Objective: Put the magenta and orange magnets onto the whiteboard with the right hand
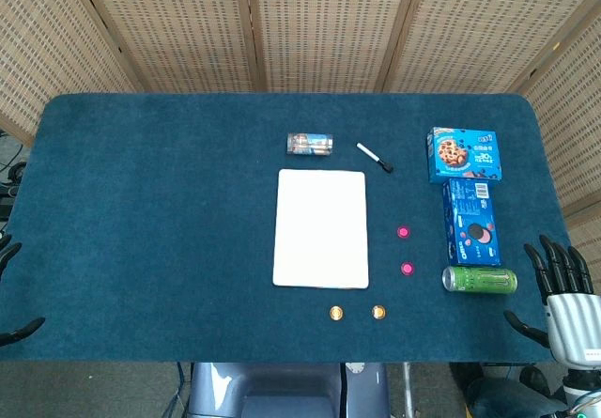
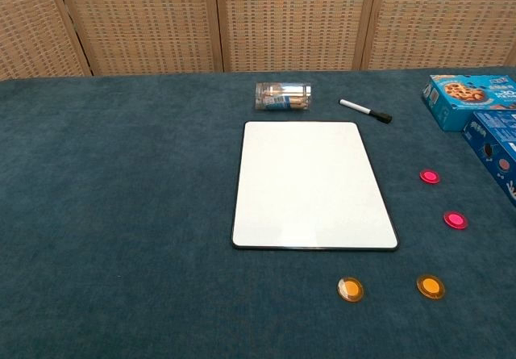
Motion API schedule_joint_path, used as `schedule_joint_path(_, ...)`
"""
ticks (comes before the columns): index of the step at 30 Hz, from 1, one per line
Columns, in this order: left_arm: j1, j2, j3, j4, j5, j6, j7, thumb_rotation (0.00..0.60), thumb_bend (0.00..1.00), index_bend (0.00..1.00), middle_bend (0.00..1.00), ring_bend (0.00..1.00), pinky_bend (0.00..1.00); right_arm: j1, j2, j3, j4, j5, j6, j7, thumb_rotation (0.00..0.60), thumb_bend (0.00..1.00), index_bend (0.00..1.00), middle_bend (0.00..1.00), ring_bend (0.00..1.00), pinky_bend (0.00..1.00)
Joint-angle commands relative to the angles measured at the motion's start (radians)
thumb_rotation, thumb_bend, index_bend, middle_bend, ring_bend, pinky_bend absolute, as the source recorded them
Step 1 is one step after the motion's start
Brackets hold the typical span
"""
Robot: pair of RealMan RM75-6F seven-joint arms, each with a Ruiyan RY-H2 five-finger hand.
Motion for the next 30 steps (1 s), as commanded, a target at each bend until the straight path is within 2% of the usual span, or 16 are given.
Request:
schedule_joint_path(1,0.0,0.0,0.0,0.0,0.0,-0.001,-0.001,0.6,0.0,0.0,0.0,0.0,0.0,0.0,0.0,0.0,-0.001,0.0,0.0,-0.002,0.6,0.0,0.0,0.0,0.0,0.0)
schedule_joint_path(9,0.001,-0.001,-0.002,0.001,0.0,0.001,-0.001,0.6,0.0,0.0,0.0,0.0,0.0,0.002,-0.002,-0.001,0.001,0.005,-0.01,-0.005,0.6,0.0,0.0,0.0,0.0,0.0)
schedule_joint_path(14,0.003,-0.007,-0.001,0.004,0.008,0.007,0.012,0.6,0.0,0.0,0.0,0.0,0.0,0.031,-0.011,0.034,-0.006,0.053,-0.05,-0.051,0.6,0.0,0.0,0.0,0.0,0.0)
schedule_joint_path(16,0.0,-0.01,-0.003,0.002,0.002,-0.004,0.022,0.6,0.0,0.0,0.0,0.0,0.0,0.065,-0.008,0.058,-0.006,0.066,-0.085,-0.081,0.6,0.0,0.0,0.03,0.0,0.0)
schedule_joint_path(17,-0.002,-0.01,-0.004,-0.001,-0.002,-0.009,0.026,0.6,0.0,0.0,0.0,0.0,0.0,0.081,-0.003,0.069,-0.01,0.068,-0.102,-0.098,0.6,0.0,0.0,0.1,0.04,0.02)
schedule_joint_path(19,-0.004,-0.011,-0.006,-0.005,-0.009,-0.016,0.033,0.6,0.0,0.0,0.0,0.0,0.0,0.11,0.006,0.085,-0.021,0.072,-0.131,-0.123,0.6,0.0,0.0,0.29,0.2,0.17)
schedule_joint_path(21,-0.009,-0.014,-0.011,-0.014,-0.018,-0.026,0.044,0.6,0.0,0.0,0.0,0.0,0.0,0.185,0.021,0.118,-0.044,0.063,-0.209,-0.154,0.6,0.0,0.0,0.52,0.46,0.52)
schedule_joint_path(22,-0.01,-0.015,-0.012,-0.016,-0.022,-0.029,0.049,0.6,0.0,0.0,0.0,0.0,0.0,0.217,0.031,0.128,-0.057,0.073,-0.258,-0.158,0.6,0.0,0.0,0.6,0.57,0.68)
schedule_joint_path(24,-0.012,-0.017,-0.013,-0.021,-0.026,-0.036,0.057,0.6,0.0,0.0,0.0,0.0,0.0,0.26,0.048,0.142,-0.077,0.097,-0.327,-0.169,0.6,0.0,0.0,0.7,0.67,0.85)
schedule_joint_path(27,-0.02,-0.021,-0.017,-0.027,-0.038,-0.057,0.078,0.6,0.0,0.0,0.0,0.0,0.0,0.378,0.027,0.188,-0.072,0.174,-0.484,-0.239,0.6,0.0,0.0,0.81,0.81,0.99)
schedule_joint_path(30,-0.028,-0.022,-0.02,-0.032,-0.051,-0.077,0.088,0.6,0.0,0.0,0.0,0.0,0.0,0.451,-0.024,0.21,-0.046,0.271,-0.586,-0.283,0.6,0.01,0.02,0.91,0.93,1.0)
